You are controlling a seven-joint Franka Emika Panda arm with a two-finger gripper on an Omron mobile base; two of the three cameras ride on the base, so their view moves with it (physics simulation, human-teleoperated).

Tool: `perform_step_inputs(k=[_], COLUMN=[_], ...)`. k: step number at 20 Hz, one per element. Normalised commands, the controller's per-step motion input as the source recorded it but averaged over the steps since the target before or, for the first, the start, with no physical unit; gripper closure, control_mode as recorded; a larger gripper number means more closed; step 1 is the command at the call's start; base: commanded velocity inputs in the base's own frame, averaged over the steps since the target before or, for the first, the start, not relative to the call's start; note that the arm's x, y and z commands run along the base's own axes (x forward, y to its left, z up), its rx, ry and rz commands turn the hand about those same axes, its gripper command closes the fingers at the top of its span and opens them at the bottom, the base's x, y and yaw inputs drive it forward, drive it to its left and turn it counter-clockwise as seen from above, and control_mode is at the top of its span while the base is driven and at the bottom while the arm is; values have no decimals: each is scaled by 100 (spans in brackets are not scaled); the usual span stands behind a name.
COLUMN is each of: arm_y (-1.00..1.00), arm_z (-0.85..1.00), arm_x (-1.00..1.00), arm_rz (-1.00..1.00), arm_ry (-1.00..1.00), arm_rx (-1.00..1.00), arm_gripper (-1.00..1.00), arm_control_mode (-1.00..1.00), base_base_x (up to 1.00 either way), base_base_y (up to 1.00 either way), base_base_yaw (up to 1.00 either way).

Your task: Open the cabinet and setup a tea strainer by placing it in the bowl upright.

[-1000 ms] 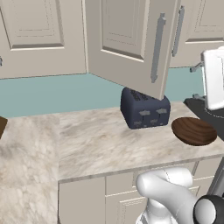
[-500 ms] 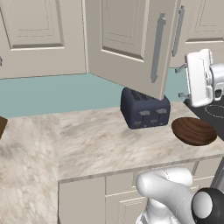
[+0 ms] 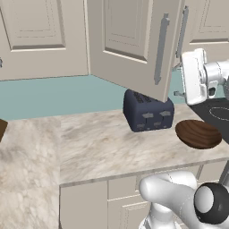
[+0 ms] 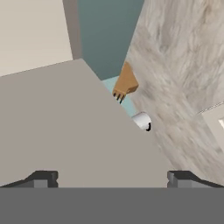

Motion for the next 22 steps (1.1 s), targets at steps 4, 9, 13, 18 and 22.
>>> perform_step_inputs(k=[4, 9, 13, 18, 22], arm_y=[28, 67, 55, 74, 77], arm_z=[0, -7, -8, -11, -8], arm_x=[15, 0, 0, -8, -17], arm_rz=[1, 3, 4, 8, 8], arm_ry=[0, 0, 0, 0, 0], arm_rx=[0, 0, 0, 0, 0], arm_gripper=[-100, -100, -100, -100, -100], arm_control_mode=[-100, -100, -100, -100, -100], base_base_x=[0, 0, 0, 0, 0], base_base_y=[0, 0, 0, 0, 0], base_base_yaw=[0, 0, 0, 0, 0])
